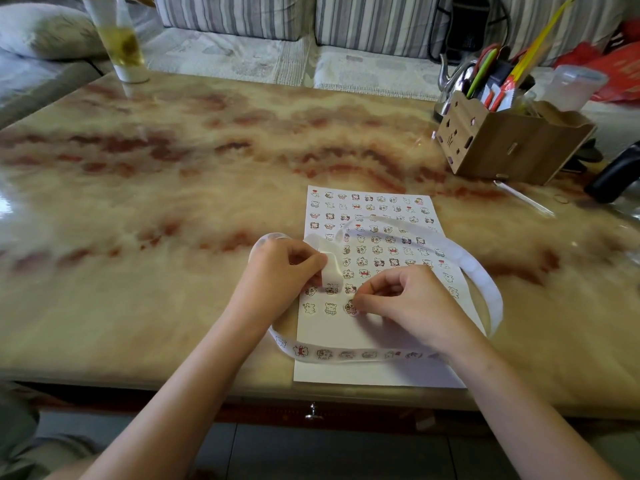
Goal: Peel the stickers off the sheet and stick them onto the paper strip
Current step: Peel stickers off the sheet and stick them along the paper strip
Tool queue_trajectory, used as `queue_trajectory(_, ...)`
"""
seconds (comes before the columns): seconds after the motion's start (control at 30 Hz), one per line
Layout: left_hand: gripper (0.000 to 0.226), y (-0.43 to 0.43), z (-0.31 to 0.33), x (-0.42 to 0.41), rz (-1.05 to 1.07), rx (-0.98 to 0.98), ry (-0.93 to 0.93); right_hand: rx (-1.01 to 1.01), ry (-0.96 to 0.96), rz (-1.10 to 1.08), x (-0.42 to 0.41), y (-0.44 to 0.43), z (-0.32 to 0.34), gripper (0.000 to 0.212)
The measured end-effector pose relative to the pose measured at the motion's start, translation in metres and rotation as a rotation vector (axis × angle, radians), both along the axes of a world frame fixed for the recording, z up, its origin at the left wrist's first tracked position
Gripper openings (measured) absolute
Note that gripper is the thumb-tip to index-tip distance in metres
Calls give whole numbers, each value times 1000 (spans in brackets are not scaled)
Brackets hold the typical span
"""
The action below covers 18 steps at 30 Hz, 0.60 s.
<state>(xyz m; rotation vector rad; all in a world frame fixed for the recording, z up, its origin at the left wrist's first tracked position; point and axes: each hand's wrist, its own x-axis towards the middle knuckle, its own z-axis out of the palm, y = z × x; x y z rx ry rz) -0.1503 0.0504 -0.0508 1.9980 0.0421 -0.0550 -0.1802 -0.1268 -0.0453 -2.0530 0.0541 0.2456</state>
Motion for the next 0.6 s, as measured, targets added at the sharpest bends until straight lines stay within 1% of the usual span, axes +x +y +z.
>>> queue_trajectory(0.27, 24, 0, -3, 1, 0, 7, -12, -79, -45, -14, 0, 2, -4, 5)
queue_trajectory(0.4, 22, -1, -2, 0, -5, 3, -4, -88, -50, -11, 0, 2, -4, 4)
queue_trajectory(0.6, 18, 0, -3, 1, 1, -2, 6, -153, -77, -19, -2, 5, -7, 6)
